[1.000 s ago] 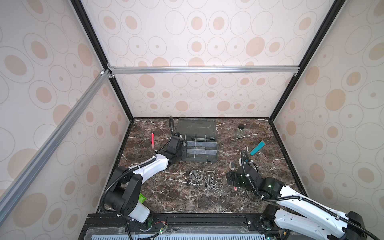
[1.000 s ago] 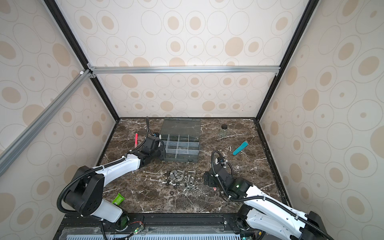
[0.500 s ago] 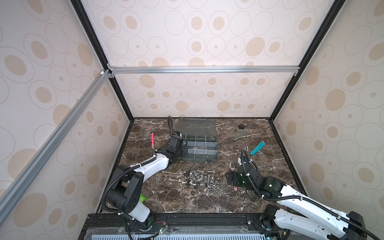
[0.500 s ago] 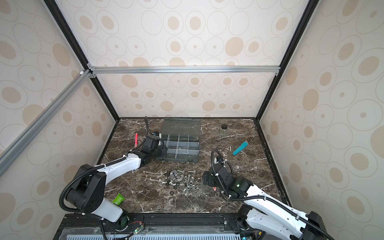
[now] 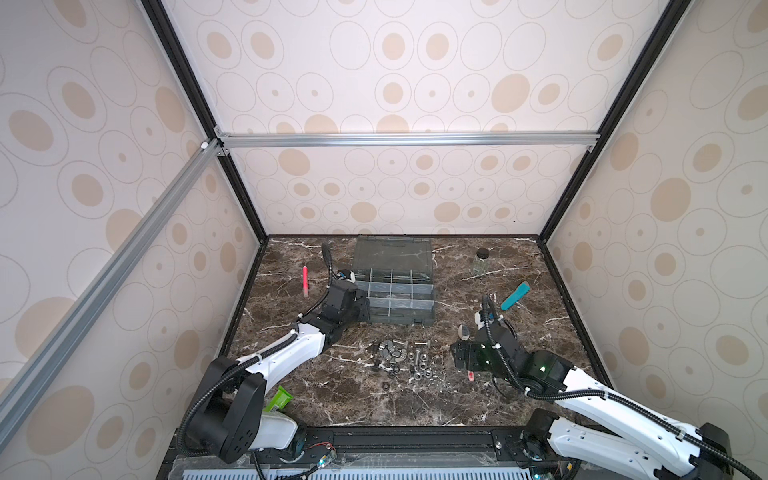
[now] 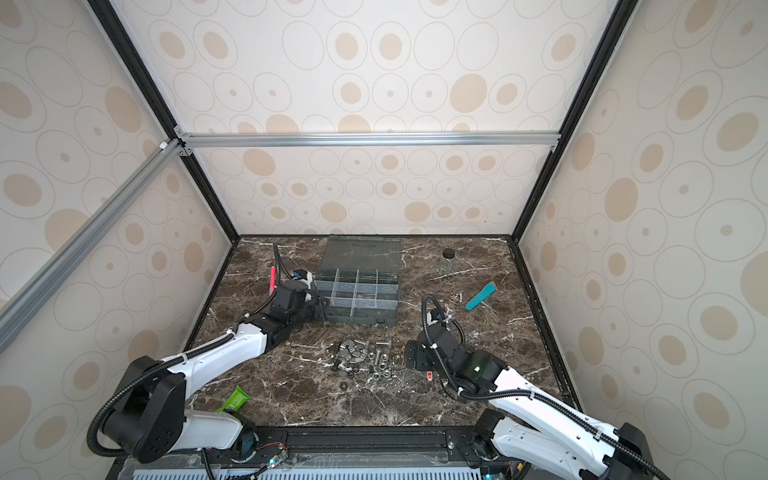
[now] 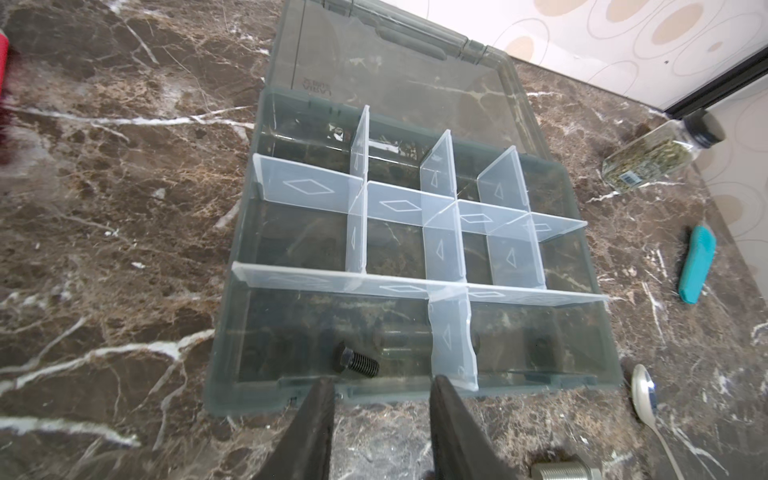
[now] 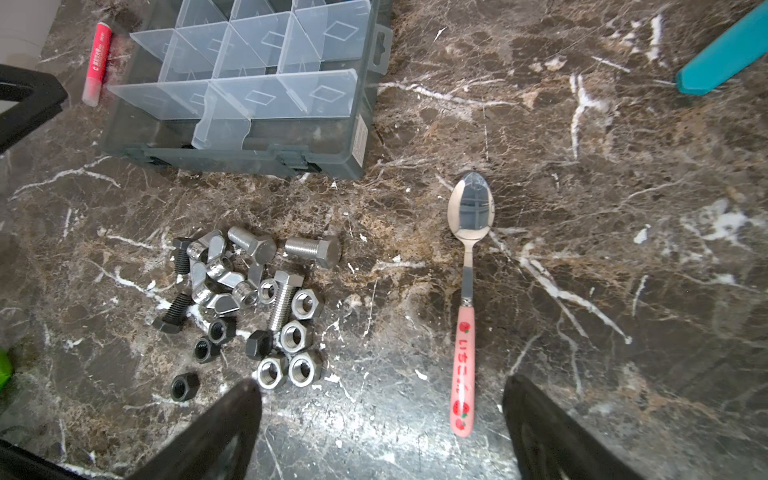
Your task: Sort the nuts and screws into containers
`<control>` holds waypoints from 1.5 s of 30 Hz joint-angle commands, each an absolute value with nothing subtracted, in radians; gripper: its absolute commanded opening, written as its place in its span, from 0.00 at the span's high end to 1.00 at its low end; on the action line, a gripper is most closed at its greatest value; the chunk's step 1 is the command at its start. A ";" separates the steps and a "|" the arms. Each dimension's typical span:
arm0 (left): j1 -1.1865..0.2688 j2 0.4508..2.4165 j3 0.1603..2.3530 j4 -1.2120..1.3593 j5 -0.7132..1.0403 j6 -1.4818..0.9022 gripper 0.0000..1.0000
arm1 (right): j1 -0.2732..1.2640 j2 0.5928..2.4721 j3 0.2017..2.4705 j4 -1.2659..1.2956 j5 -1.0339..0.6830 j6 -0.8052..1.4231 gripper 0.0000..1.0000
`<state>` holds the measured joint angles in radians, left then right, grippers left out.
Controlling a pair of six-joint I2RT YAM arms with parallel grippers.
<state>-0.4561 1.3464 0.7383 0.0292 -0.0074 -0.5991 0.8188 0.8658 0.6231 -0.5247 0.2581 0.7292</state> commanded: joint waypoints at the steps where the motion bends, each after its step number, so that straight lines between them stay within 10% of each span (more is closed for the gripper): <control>1: -0.455 1.295 0.713 0.037 -0.015 -0.633 0.61 | 0.825 0.858 0.577 -0.480 0.226 0.779 0.06; 45: -0.669 1.191 0.442 0.006 -0.008 -0.723 0.60 | 0.838 1.115 0.611 -0.364 0.072 0.738 0.07</control>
<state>-0.6559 1.1812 0.4435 0.0109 -0.0151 -0.6994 0.8265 1.1107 0.6243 -0.3717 0.0746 0.7162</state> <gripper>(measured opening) 0.403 0.930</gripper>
